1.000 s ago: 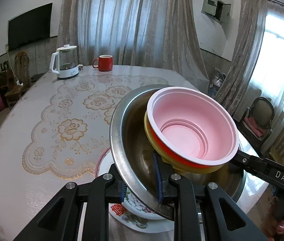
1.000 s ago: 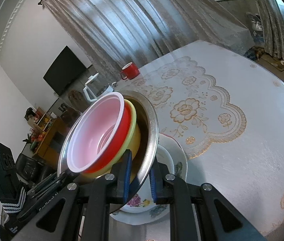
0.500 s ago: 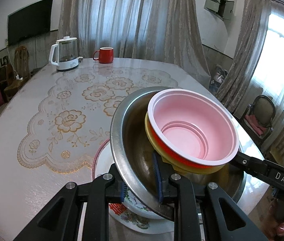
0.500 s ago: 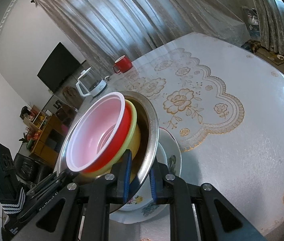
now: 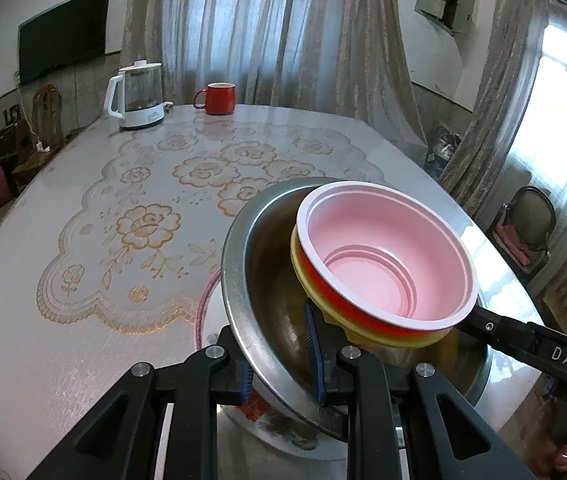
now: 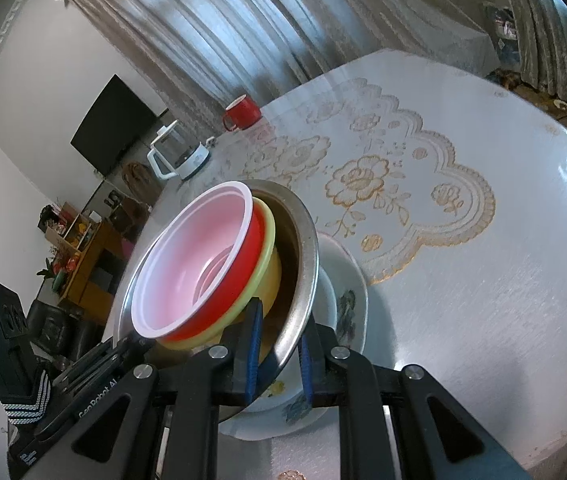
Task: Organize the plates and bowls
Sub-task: 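Lower the steel bowl onto the stacked plates with both grippers, then open both grippers and withdraw them from the stack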
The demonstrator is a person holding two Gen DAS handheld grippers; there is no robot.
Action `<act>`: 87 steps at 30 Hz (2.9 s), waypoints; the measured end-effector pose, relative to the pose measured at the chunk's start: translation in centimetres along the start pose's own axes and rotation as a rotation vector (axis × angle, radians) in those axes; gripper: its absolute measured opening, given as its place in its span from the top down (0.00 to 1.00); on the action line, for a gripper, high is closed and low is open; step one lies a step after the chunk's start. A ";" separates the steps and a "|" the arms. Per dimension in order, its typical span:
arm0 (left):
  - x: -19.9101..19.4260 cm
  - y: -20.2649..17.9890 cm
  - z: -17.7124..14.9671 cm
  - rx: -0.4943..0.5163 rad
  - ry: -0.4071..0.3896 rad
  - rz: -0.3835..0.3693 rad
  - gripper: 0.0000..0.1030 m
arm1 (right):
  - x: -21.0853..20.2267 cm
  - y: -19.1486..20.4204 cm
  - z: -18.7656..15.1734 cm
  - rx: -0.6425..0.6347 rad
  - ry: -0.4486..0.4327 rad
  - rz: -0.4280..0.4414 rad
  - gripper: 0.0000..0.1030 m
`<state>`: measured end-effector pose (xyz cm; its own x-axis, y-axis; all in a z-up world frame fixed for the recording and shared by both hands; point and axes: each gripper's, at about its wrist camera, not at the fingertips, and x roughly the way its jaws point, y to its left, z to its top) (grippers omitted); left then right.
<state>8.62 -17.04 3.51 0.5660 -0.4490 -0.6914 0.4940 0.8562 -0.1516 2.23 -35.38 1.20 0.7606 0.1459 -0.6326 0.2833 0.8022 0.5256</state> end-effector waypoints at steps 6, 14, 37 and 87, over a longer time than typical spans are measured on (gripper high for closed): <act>0.8 0.5 -0.7 -0.016 0.014 0.006 0.79 | 1.0 -0.1 -0.4 0.000 0.026 -0.003 0.84; 2.8 1.4 -1.7 -0.028 0.046 0.028 0.78 | 3.0 -0.5 -0.9 -0.005 0.069 -0.036 0.84; 3.4 1.3 -2.2 -0.032 0.054 0.037 0.77 | 3.5 -1.0 -1.0 -0.004 0.095 -0.033 0.78; -8.7 1.3 -9.7 0.029 -0.103 0.145 0.00 | -6.1 4.8 -12.1 -0.399 -0.253 -0.169 0.24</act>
<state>-2.04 -9.52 2.47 0.6965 -0.3469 -0.6282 0.4208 0.9065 -0.0341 -8.13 -25.47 0.70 0.8553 -0.1111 -0.5061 0.2073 0.9685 0.1377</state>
